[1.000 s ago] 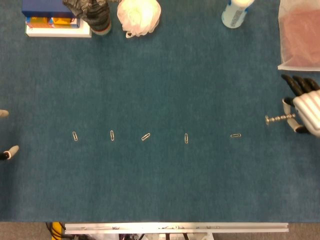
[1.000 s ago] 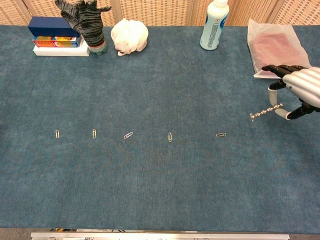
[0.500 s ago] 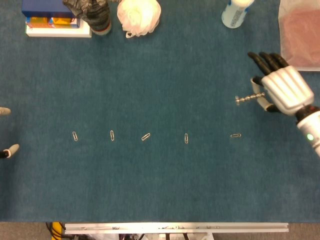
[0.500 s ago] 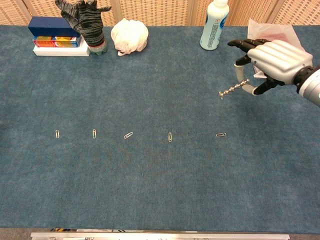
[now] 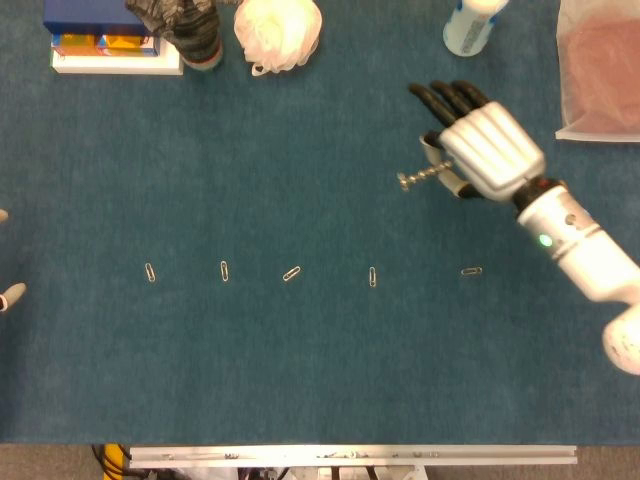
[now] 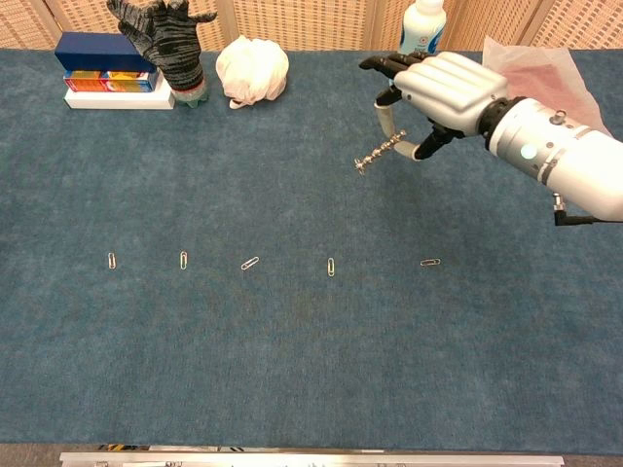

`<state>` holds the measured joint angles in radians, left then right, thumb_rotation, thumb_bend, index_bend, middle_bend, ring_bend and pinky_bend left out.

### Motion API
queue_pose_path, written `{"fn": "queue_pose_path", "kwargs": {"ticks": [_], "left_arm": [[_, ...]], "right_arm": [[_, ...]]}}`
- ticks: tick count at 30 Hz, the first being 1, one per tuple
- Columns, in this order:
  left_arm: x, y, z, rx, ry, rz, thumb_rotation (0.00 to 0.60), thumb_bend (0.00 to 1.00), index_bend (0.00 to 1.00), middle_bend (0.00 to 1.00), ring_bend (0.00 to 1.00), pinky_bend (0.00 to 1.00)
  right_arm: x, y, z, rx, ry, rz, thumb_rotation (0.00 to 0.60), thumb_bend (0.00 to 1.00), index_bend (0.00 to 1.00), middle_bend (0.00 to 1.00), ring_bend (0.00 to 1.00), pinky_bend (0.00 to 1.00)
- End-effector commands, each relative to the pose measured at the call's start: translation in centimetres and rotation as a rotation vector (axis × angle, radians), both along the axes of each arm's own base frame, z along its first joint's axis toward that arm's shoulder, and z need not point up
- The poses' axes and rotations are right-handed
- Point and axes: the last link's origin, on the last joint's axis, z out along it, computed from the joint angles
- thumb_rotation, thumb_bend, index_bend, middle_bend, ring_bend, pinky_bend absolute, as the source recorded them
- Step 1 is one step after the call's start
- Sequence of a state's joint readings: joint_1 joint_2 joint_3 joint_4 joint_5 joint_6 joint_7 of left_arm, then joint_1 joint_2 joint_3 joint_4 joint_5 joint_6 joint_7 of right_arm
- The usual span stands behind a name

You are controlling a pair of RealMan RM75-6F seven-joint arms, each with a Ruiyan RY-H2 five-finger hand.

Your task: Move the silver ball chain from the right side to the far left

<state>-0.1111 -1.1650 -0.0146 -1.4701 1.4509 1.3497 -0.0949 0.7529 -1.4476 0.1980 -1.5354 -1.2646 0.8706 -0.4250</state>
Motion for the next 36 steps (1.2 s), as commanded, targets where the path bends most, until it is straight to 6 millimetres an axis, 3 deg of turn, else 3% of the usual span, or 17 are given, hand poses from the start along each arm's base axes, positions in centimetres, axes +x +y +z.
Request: {"fn": "queue_pose_path", "kwargs": {"ticks": [1, 13, 27, 36], "left_arm": [[-0.3, -0.2, 0.3, -0.008, 0.007, -0.002, 0.600, 0.02, 0.28, 0.26, 0.30, 0.39], [-0.9, -0.2, 0.4, -0.032, 0.014, -0.018, 0.600, 0.02, 0.28, 0.26, 0.30, 0.41], [-1.7, -0.6, 0.5, -0.036, 0.010, 0.009, 0.600, 0.02, 0.28, 0.26, 0.30, 0.41], [-2.3, -1.2, 0.7, -0.030, 0.004, 0.036, 0.600, 0.02, 0.28, 0.26, 0.30, 0.41]], "right_arm": [[2.0, -1.1, -0.6, -0.005, -0.020, 0.032, 0.600, 0.34, 0.61, 0.02, 0.00, 0.11], [7.7, -3.4, -3.6, 0.026, -0.066, 0.115, 0.600, 0.35, 0.61, 0.02, 0.00, 0.11], [12.2, -4.8, -8.5, 0.114, -0.120, 0.120, 0.600, 0.35, 0.61, 0.02, 0.00, 0.11], [14.9, -5.3, -10.6, 0.151, -0.160, 0.130, 0.600, 0.35, 0.61, 0.02, 0.00, 0.11]]}}
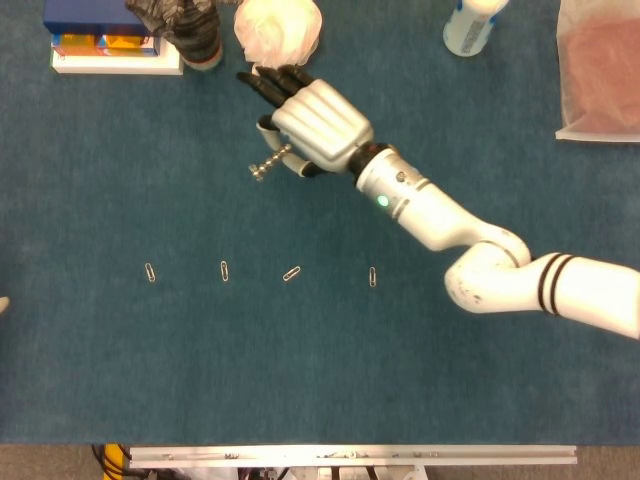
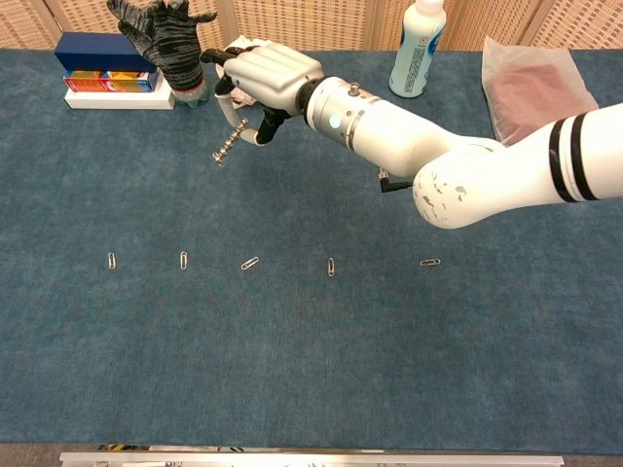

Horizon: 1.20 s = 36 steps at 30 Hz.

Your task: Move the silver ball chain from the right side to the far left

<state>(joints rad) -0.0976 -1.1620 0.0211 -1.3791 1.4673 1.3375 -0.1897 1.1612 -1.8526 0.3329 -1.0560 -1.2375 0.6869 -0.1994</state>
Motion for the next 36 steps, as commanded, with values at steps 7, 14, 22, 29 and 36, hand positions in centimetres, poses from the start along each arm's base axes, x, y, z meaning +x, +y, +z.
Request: {"fn": "queue_pose_path", "kwargs": {"ticks": [7, 14, 22, 29, 36], "left_arm": [[-0.4, -0.7, 0.2, 0.005, -0.005, 0.018, 0.600, 0.02, 0.28, 0.26, 0.30, 0.41], [-0.8, -1.1, 0.5, 0.008, -0.007, 0.033, 0.600, 0.02, 0.29, 0.26, 0.30, 0.41], [-1.1, -1.4, 0.7, 0.012, -0.011, 0.044, 0.600, 0.02, 0.29, 0.26, 0.30, 0.41], [-1.2, -1.8, 0.6, 0.011, -0.012, 0.052, 0.600, 0.02, 0.29, 0.26, 0.30, 0.41], [-1.0, -1.8, 0.6, 0.020, -0.016, 0.050, 0.600, 0.02, 0.29, 0.26, 0.30, 0.41]], "right_arm": [[2.6, -0.2, -2.1, 0.043, -0.038, 0.002, 0.600, 0.35, 0.61, 0.02, 0.00, 0.11], [4.4, -0.3, -3.6, 0.069, -0.059, 0.003, 0.600, 0.35, 0.61, 0.02, 0.00, 0.11], [5.5, -0.5, -5.1, 0.092, -0.065, -0.009, 0.600, 0.25, 0.30, 0.02, 0.00, 0.11], [4.6, -0.8, -5.0, 0.094, -0.066, -0.011, 0.600, 0.00, 0.00, 0.02, 0.00, 0.11], [1.7, -0.8, -2.8, 0.066, -0.059, 0.010, 0.600, 0.00, 0.00, 0.02, 0.00, 0.11]]}}
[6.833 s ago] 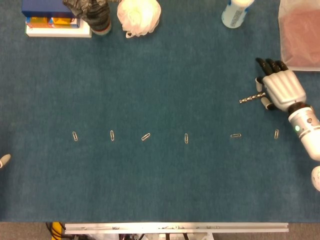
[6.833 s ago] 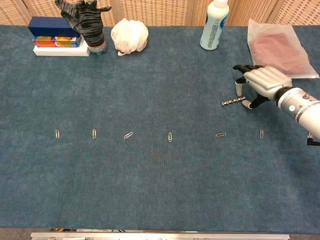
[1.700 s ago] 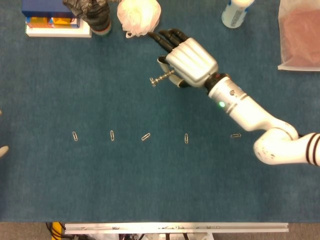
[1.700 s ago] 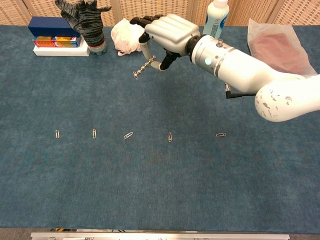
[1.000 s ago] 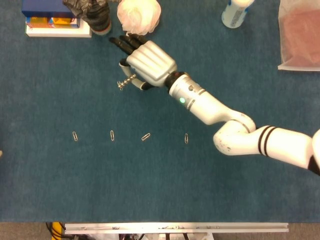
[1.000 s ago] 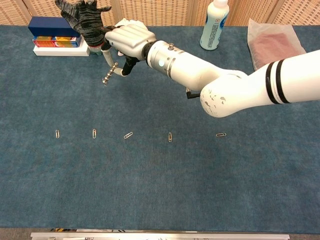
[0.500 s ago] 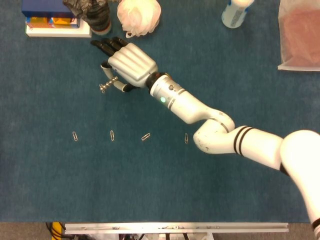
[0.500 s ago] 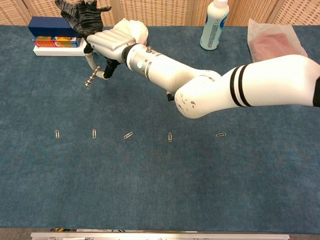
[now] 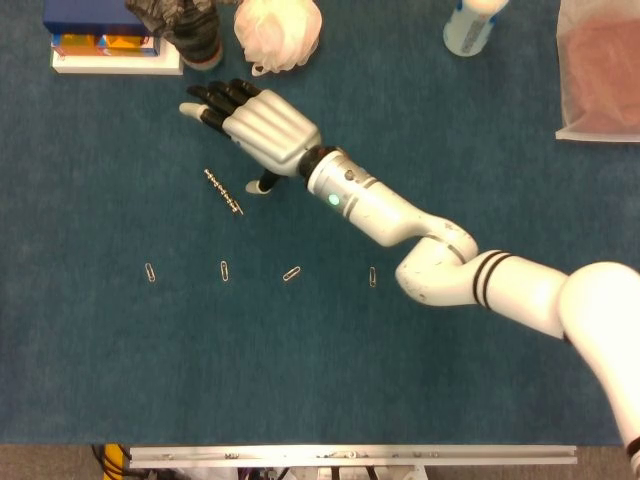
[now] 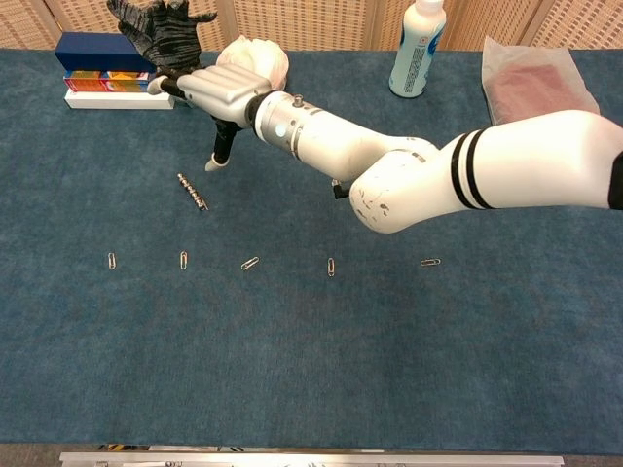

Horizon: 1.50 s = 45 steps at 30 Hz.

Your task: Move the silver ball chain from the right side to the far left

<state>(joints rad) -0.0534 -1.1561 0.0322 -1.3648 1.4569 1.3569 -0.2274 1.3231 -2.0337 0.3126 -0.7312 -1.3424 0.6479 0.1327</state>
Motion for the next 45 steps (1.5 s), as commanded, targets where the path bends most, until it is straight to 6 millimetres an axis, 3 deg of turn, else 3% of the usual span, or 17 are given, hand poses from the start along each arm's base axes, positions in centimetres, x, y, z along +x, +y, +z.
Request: {"fn": "queue_pose_path", "kwargs": {"ticks": [1, 9, 14, 16, 21, 25, 28, 34, 41, 45], "left_arm": [[0.1, 0.1, 0.0, 0.004, -0.001, -0.003, 0.600, 0.02, 0.29, 0.26, 0.30, 0.41], [1.5, 1.3, -0.2, 0.017, -0.028, -0.045, 0.600, 0.02, 0.29, 0.26, 0.30, 0.41], [3.5, 3.3, -0.8, -0.015, -0.081, -0.101, 0.600, 0.03, 0.29, 0.19, 0.20, 0.36], [4.3, 4.3, -1.1, -0.038, -0.090, -0.131, 0.600, 0.07, 0.30, 0.15, 0.17, 0.33], [5.9, 7.3, -2.4, -0.111, -0.105, -0.208, 0.600, 0.30, 0.31, 0.06, 0.07, 0.22], [6.7, 9.8, -3.8, -0.169, -0.084, -0.270, 0.600, 0.38, 0.32, 0.00, 0.01, 0.15], [7.2, 11.3, -4.8, -0.209, -0.078, -0.311, 0.600, 0.45, 0.32, 0.00, 0.00, 0.07], [7.9, 14.0, -6.7, -0.273, -0.066, -0.377, 0.600, 0.49, 0.32, 0.00, 0.00, 0.03], [8.3, 16.1, -8.8, -0.350, -0.055, -0.419, 0.600, 0.49, 0.31, 0.00, 0.00, 0.03], [8.3, 17.1, -9.7, -0.385, -0.035, -0.446, 0.600, 0.49, 0.26, 0.00, 0.00, 0.03]], "right_arm": [[-2.6, 0.1, 2.1, -0.032, 0.013, 0.016, 0.600, 0.00, 0.00, 0.02, 0.00, 0.11], [-10.0, 1.4, 8.6, -0.128, 0.036, -0.051, 0.600, 0.00, 0.02, 0.04, 0.00, 0.11], [-14.9, 2.5, 13.5, -0.220, 0.048, -0.149, 0.600, 0.00, 0.04, 0.05, 0.00, 0.11], [-16.5, 2.9, 15.0, -0.250, 0.056, -0.183, 0.600, 0.00, 0.06, 0.06, 0.00, 0.11], [-21.0, 4.3, 18.6, -0.321, 0.084, -0.280, 0.600, 0.00, 0.07, 0.06, 0.00, 0.11], [-24.0, 5.3, 20.7, -0.364, 0.117, -0.347, 0.600, 0.00, 0.08, 0.06, 0.00, 0.11], [-25.7, 5.9, 22.0, -0.388, 0.139, -0.385, 0.600, 0.00, 0.08, 0.06, 0.00, 0.11], [-28.3, 6.6, 24.1, -0.430, 0.174, -0.442, 0.600, 0.00, 0.08, 0.06, 0.00, 0.11], [-29.4, 7.5, 26.6, -0.480, 0.195, -0.468, 0.600, 0.00, 0.08, 0.06, 0.00, 0.11], [-30.0, 8.1, 27.9, -0.505, 0.201, -0.482, 0.600, 0.00, 0.09, 0.06, 0.00, 0.11]]}}
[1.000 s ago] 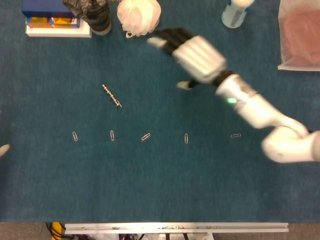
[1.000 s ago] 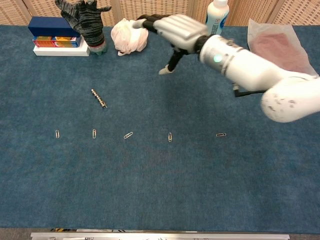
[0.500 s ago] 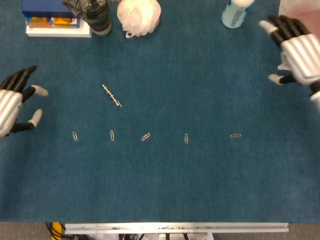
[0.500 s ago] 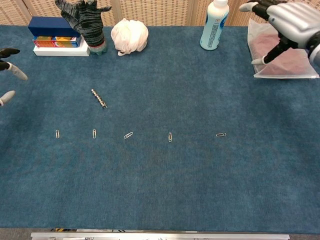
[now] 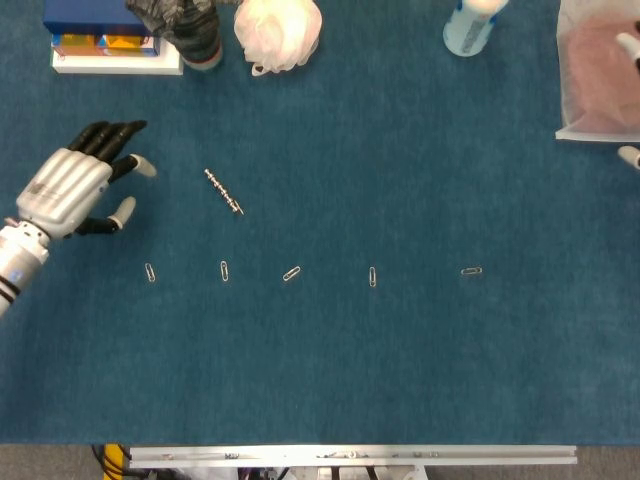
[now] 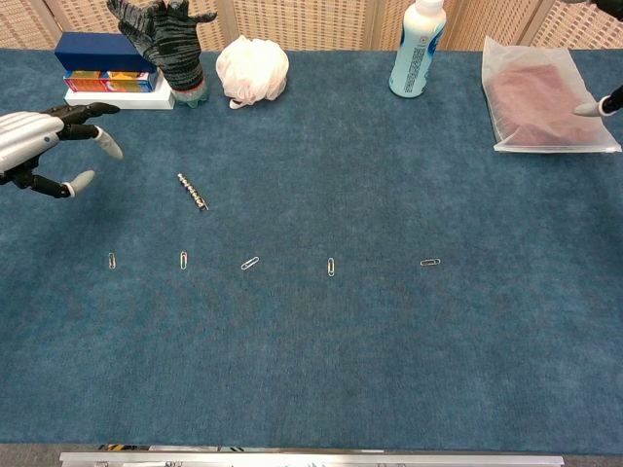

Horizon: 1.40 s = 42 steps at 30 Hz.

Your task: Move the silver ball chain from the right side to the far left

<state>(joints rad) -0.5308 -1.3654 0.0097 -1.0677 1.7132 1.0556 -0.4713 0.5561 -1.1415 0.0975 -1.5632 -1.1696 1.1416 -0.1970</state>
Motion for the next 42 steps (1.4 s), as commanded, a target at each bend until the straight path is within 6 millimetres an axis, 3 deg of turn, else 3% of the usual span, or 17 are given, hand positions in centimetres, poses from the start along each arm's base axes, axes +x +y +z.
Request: {"fn": "queue_pose_path", "kwargs": {"ticks": [1, 8, 14, 16, 19, 22, 32, 42], "left_arm": [[0.3, 1.0, -1.3, -0.041, 0.012, -0.028, 0.600, 0.49, 0.25, 0.00, 0.00, 0.03], [0.4, 2.9, -2.5, -0.097, 0.059, -0.062, 0.600, 0.49, 0.23, 0.00, 0.00, 0.03], [0.8, 4.5, -2.9, -0.125, 0.116, -0.096, 0.600, 0.49, 0.22, 0.00, 0.00, 0.03], [1.0, 5.1, -2.8, -0.119, 0.118, -0.097, 0.600, 0.42, 0.22, 0.00, 0.00, 0.03], [1.4, 5.8, -2.7, -0.119, 0.112, -0.094, 0.600, 0.22, 0.23, 0.00, 0.00, 0.03], [1.8, 6.2, -2.9, -0.119, 0.107, -0.096, 0.600, 0.15, 0.28, 0.00, 0.00, 0.03], [2.4, 7.0, -4.0, -0.136, 0.136, -0.115, 0.600, 0.14, 0.37, 0.00, 0.00, 0.03], [3.5, 7.9, -5.0, -0.149, 0.136, -0.116, 0.600, 0.14, 0.40, 0.00, 0.00, 0.03]], "right_arm": [[-0.6, 0.5, 0.9, -0.020, 0.003, -0.014, 0.600, 0.00, 0.09, 0.06, 0.00, 0.11], [-2.2, 0.7, 2.0, -0.047, 0.005, -0.067, 0.600, 0.00, 0.10, 0.06, 0.00, 0.11], [-2.6, 0.6, 1.6, -0.039, -0.001, -0.073, 0.600, 0.00, 0.10, 0.06, 0.00, 0.11], [-2.6, 0.5, 1.5, -0.037, -0.005, -0.072, 0.600, 0.00, 0.10, 0.06, 0.00, 0.11], [-2.7, 0.4, 1.4, -0.033, -0.010, -0.070, 0.600, 0.00, 0.10, 0.06, 0.00, 0.11], [-2.7, 0.3, 1.2, -0.026, -0.011, -0.068, 0.600, 0.00, 0.10, 0.06, 0.00, 0.11], [-2.9, 0.2, 0.7, -0.013, -0.018, -0.071, 0.600, 0.00, 0.11, 0.06, 0.00, 0.11], [-3.0, 0.2, 0.2, 0.001, -0.026, -0.073, 0.600, 0.00, 0.11, 0.06, 0.00, 0.11]]}}
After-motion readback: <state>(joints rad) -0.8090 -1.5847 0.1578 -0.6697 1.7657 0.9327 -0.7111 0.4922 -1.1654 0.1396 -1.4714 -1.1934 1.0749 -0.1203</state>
